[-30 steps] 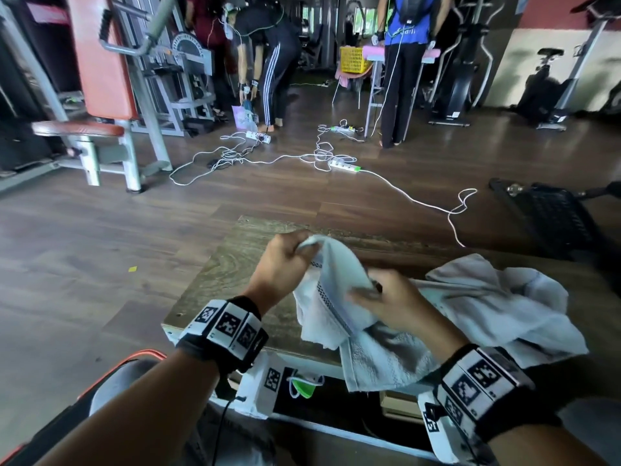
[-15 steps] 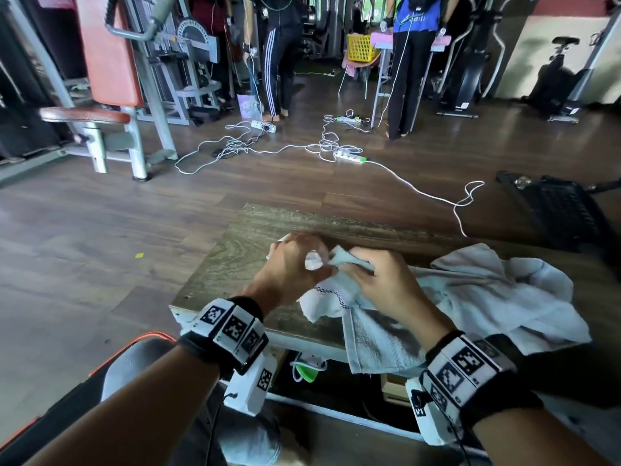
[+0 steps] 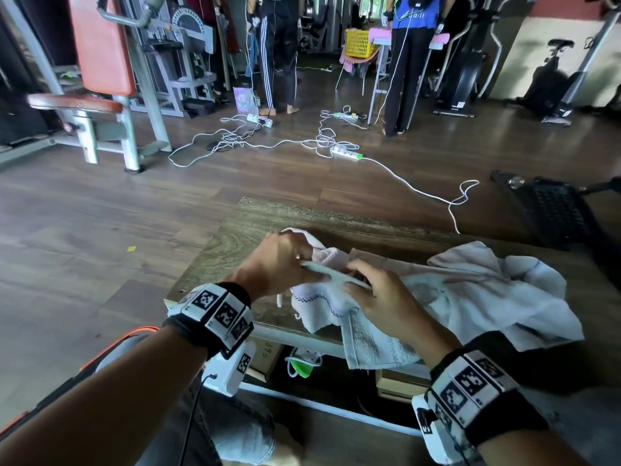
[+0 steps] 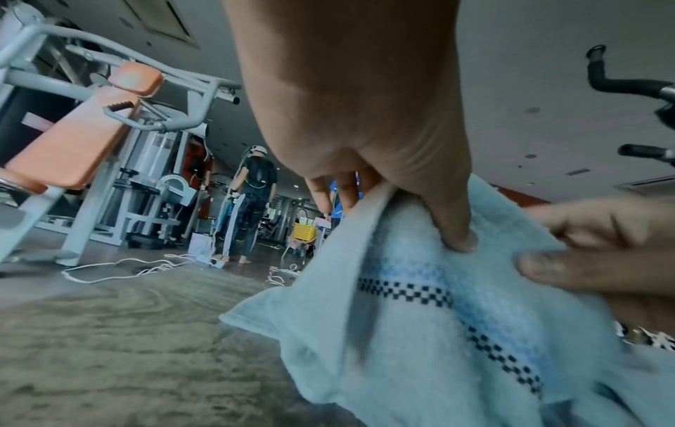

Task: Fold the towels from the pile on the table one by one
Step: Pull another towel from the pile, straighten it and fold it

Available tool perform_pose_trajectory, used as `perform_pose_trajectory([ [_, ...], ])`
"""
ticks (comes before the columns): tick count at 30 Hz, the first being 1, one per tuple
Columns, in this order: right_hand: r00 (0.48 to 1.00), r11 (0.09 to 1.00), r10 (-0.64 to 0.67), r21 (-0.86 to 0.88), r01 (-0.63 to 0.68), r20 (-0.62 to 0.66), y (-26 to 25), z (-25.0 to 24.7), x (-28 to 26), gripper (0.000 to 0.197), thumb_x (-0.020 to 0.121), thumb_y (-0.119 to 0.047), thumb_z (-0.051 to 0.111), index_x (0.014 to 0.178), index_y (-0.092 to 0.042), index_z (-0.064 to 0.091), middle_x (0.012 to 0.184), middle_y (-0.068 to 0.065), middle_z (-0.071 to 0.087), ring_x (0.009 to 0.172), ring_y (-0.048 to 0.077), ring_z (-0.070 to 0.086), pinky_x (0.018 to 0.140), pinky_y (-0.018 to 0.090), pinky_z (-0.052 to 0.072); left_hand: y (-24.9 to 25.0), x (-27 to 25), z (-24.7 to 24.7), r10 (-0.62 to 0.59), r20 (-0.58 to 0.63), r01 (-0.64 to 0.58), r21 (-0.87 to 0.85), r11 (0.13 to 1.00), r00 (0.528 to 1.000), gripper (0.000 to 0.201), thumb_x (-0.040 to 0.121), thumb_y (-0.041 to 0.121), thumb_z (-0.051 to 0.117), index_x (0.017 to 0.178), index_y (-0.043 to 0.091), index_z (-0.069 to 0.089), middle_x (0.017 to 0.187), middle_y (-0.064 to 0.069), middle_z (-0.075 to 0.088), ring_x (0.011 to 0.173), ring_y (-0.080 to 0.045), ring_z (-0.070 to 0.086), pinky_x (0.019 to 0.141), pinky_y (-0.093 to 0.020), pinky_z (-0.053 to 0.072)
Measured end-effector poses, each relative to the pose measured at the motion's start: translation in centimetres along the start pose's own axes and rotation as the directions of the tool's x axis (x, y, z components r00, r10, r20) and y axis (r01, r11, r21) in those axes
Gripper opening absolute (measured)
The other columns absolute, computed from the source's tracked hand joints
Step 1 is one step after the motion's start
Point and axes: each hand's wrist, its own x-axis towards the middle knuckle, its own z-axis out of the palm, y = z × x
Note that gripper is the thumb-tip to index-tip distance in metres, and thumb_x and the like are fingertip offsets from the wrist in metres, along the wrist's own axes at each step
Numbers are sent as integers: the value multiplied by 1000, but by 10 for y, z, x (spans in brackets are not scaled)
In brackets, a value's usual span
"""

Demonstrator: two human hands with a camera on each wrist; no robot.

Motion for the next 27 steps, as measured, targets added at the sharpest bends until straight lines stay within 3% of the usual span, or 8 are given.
perform_pose_trajectory([
  [4,996,997,32,-65,-38,-88,23,-9,-4,20,96,-23,62,77,-30,60,64,-6,58,55,6,51,54,31,41,-35,-7,-21,-91,-47,90,-41,995,995,26,76,21,81,63,21,59,57,10,59,51,-9,61,50,-23,45],
  [6,978,997,29,-64,-43,-208,33,-16,-7,16,95,-21,64,80,-25,67,69,-6,62,61,10,56,58,37,46,-58,-15,-34,-173,-55,170,-56,984,983,19,78,18,77,65,19,63,52,10,58,47,4,55,49,-15,41],
  [11,930,998,49,-18,-60,-363,45,-19,-3,10,93,-14,67,99,-13,75,88,-6,71,79,3,65,66,9,49,-90,-28,-39,-308,-42,295,-193,936,950,20,88,20,71,69,13,69,50,5,63,48,1,51,53,-21,44],
  [15,895,994,107,35,-102,-433,56,-5,12,9,95,-10,62,97,-14,70,76,-11,64,71,8,62,61,11,43,-96,-28,-21,-323,-45,312,-162,936,945,11,88,11,68,78,9,71,64,1,66,59,-6,56,57,-22,43],
  [19,862,983,182,108,-149,-473,66,5,30,9,95,-8,61,93,-13,68,88,0,69,83,15,63,69,7,42,-98,-22,-2,-461,-34,453,-137,881,887,35,91,18,63,58,9,55,53,0,54,48,-10,49,47,-24,39],
  [22,878,982,188,82,-170,-439,70,9,48,9,93,-10,63,89,-15,69,85,-2,69,80,13,64,68,16,46,-94,-13,7,-506,-55,498,-117,859,861,44,94,28,58,54,9,53,49,1,54,45,-11,50,46,-25,41],
  [24,927,991,136,38,-131,-350,67,13,61,10,92,-9,65,87,-14,72,83,-4,70,76,2,63,65,13,47,-87,-4,10,-461,0,458,-113,882,887,41,95,27,56,55,18,57,50,9,53,47,-6,49,48,-22,41],
  [27,987,994,-44,-108,27,-156,62,23,80,24,86,-4,69,75,-24,71,75,-7,69,70,8,63,68,33,54,-85,6,24,-383,307,440,-143,886,871,19,96,38,57,92,29,73,94,18,61,79,4,57,79,-20,49],
])
